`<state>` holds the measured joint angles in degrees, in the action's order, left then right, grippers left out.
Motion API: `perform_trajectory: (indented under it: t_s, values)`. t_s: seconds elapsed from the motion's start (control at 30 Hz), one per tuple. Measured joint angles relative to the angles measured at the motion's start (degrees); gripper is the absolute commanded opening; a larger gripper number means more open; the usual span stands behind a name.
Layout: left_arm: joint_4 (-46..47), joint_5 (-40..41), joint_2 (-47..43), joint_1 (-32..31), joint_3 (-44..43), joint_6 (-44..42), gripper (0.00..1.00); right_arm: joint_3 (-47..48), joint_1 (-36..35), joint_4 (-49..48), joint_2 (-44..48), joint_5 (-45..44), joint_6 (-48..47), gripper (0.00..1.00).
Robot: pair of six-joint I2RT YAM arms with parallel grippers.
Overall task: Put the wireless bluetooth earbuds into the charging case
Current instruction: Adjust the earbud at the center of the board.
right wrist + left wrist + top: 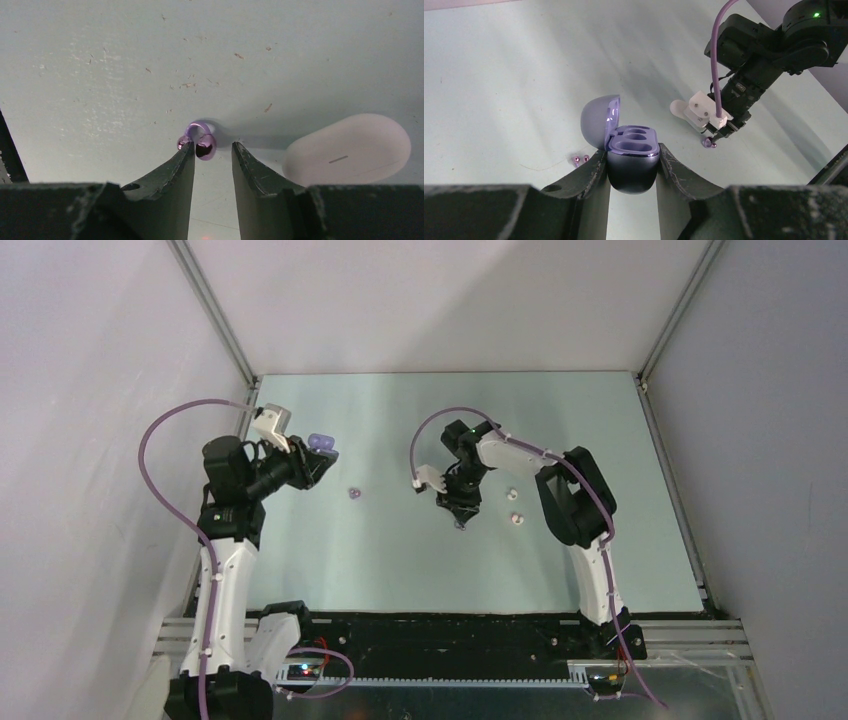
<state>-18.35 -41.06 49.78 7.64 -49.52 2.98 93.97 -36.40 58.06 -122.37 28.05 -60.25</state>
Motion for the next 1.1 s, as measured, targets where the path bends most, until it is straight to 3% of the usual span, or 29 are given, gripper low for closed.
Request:
perform_trajectory:
  t_s: [0.23,0.37,0.53,0.57,0.73,0.77,0.83,0.9,1.0,1.1]
  values:
    - [0.22,0.22,-0.61,0.0,0.02,0.02,0.0,-1.88,-0.72,-1.68,0.28,-0.74,0.39,0.28]
    - [0.26,0.31,-0.85,0.0,0.02,0.04,0.0,-4.98,-0.72,-4.52,2.25,-0.9,2.62,0.17]
    - [0.26,0.39,-1.05,0.0,0.02,0.09,0.0,-11.28,-0.35,-10.75,6.69,-4.13,14.95,0.07]
    - [0.26,0.39,-1.09,0.0,0.02,0.11,0.0,-13.22,-0.17,-13.0,8.17,-6.23,19.56,0.09]
    - [0.31,0.39,-1.14,0.0,0.02,0.52,0.0,-22.75,0.59,-20.52,17.97,-18.29,45.13,0.42]
    - [0.31,0.39,-1.09,0.0,0.02,0.57,0.0,-23.52,0.59,-20.9,19.08,-19.32,49.0,0.44]
    - [0.31,0.37,-0.94,0.0,0.02,0.59,0.0,-23.67,0.17,-21.24,19.63,-19.69,53.18,0.51]
    - [0.28,0.37,-0.57,0.0,0.0,0.59,0.0,-23.3,-0.22,-21.03,19.3,-18.93,55.8,0.65]
    - [0.17,0.37,0.22,0.0,0.0,0.59,0.0,-23.06,0.04,-19.85,19.43,-16.55,57.48,0.67]
    - [0.13,0.37,0.61,0.0,-0.04,0.59,0.0,-23.06,1.64,-18.49,19.98,-13.7,57.61,0.6]
